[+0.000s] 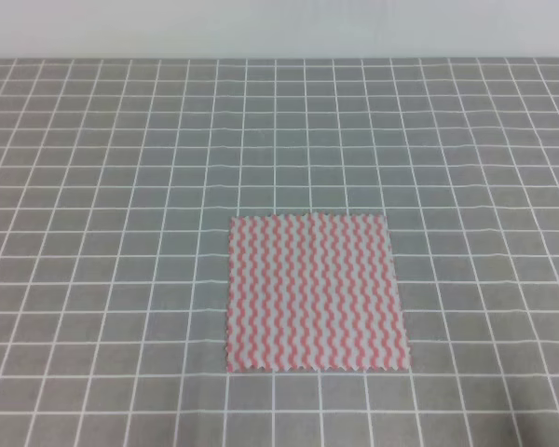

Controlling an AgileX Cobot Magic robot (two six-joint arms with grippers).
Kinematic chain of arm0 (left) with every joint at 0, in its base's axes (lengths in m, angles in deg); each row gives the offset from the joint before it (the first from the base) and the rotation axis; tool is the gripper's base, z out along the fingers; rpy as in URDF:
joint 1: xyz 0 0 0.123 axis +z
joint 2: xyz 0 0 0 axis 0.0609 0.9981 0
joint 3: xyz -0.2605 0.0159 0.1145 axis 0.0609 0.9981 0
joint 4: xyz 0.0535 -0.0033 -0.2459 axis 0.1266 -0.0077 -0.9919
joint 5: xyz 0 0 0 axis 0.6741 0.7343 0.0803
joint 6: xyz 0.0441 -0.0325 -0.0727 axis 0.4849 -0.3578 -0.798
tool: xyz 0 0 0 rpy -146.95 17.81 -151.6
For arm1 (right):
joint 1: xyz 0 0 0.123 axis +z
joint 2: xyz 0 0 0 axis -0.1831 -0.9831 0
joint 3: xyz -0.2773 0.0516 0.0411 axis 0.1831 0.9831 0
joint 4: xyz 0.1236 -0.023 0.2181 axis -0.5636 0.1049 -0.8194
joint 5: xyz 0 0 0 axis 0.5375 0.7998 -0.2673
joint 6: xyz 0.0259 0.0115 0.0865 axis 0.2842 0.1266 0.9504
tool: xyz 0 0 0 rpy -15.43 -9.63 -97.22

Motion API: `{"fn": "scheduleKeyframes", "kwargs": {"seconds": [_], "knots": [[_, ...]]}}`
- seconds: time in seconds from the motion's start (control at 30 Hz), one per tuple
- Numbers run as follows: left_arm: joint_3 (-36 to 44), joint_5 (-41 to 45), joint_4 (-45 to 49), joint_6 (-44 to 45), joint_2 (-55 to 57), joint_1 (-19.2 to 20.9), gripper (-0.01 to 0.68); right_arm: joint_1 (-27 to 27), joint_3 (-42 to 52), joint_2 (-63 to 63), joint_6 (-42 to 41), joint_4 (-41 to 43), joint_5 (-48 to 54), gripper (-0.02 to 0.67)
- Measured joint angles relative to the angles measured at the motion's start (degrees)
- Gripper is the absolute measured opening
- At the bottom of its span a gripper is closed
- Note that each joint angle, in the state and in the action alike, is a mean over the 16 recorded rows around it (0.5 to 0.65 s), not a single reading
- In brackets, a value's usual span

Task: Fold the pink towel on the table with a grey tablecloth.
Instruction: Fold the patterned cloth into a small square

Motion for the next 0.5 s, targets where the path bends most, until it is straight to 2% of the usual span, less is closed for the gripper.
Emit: {"fn": "scheduleKeyframes", "kwargs": {"seconds": [0.5], "knots": [[0.0, -0.5, 0.9, 0.0, 0.0, 0.0, -0.004, 0.0, 0.0, 0.0, 0.0, 0.0, 0.0, -0.017]]}}
